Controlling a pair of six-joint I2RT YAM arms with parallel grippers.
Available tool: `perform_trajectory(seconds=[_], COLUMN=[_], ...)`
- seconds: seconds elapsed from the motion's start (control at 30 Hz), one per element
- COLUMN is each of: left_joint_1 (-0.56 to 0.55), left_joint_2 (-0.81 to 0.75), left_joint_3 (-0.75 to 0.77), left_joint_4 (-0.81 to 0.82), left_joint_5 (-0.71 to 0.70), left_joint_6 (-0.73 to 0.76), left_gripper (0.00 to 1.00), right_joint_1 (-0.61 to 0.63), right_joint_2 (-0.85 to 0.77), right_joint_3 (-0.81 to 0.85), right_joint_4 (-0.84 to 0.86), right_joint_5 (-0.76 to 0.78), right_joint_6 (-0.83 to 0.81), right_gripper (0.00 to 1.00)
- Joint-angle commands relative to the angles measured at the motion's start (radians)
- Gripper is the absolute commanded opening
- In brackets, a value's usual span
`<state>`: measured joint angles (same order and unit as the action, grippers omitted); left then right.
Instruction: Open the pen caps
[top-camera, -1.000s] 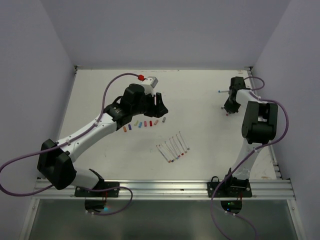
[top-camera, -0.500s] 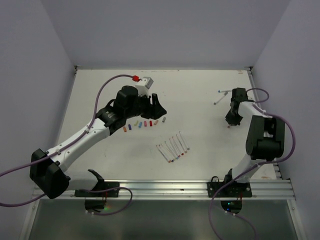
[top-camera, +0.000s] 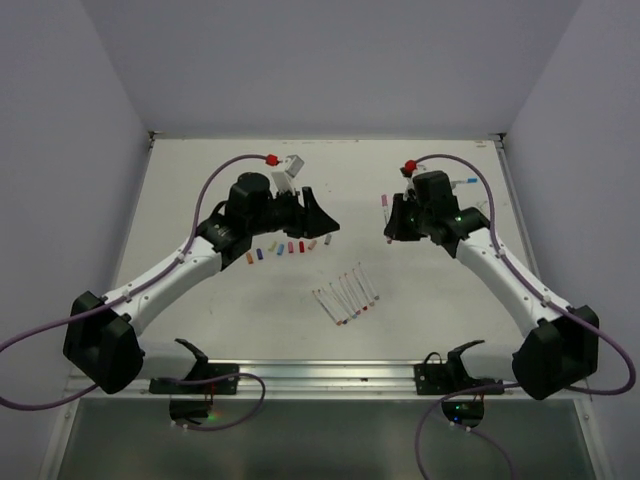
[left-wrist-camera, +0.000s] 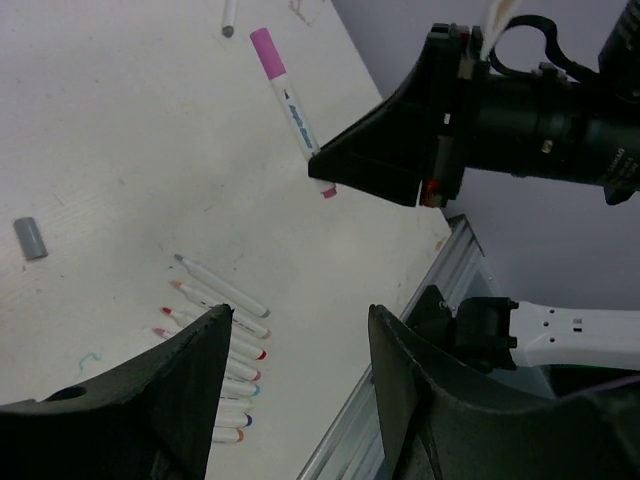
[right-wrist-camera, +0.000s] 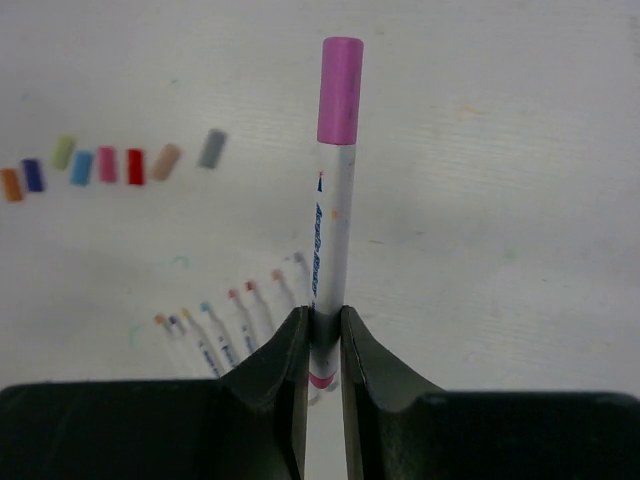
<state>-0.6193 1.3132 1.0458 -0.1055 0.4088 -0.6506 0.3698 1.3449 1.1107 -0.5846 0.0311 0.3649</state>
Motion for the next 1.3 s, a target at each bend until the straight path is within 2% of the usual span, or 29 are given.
perform_trajectory(seconds=[0.0,0.07,0.2,0.3,0.9,1.1,1.2,1.27], left_joint_1=[0.081,0.105,0.118,0.113,0.102,0.101,0.101,0.102], left_joint_2=[0.023,0.035,0.06,0.064,0.073,0.083,0.084,0.083], left_joint_3=[-0.061,-0.073,-0.079,-0.116,-0.138,-0.144,-0.145,-0.148], left_joint_4=[0.176,0.217,0.268,0.343,0.365,0.398,0.402,0.403], left_joint_5=[0.171,0.199,0.234,0.248,0.209,0.228,0.235,0.234], left_joint_6=[-0.099,-0.124,-0.168,-0.213,-0.254,-0.276,-0.279,-0.281], left_gripper=[0.59,0.59,0.59,0.59,0.54,0.44,0.34,0.23], right_joint_1=[0.008,0.033,0.093,0.138,0.192,0.195,0.198,0.198], right_joint_2=[-0.136,-0.156,-0.171,-0.164,-0.121,-0.096,-0.089,-0.086], right_joint_3=[-0.067,-0.078,-0.101,-0.106,-0.114,-0.107,-0.1,-0.097], right_joint_4=[0.06,0.074,0.115,0.13,0.255,0.266,0.269,0.272], right_joint_5=[-0.382,-0.521,-0.632,-0.649,-0.613,-0.59,-0.58,-0.576], right_joint_6=[-0.084,-0.104,-0.119,-0.116,-0.038,-0.032,-0.029,-0.024], right_gripper=[0.0,0.0,0.0,0.0,0.0,0.0,0.0,0.0])
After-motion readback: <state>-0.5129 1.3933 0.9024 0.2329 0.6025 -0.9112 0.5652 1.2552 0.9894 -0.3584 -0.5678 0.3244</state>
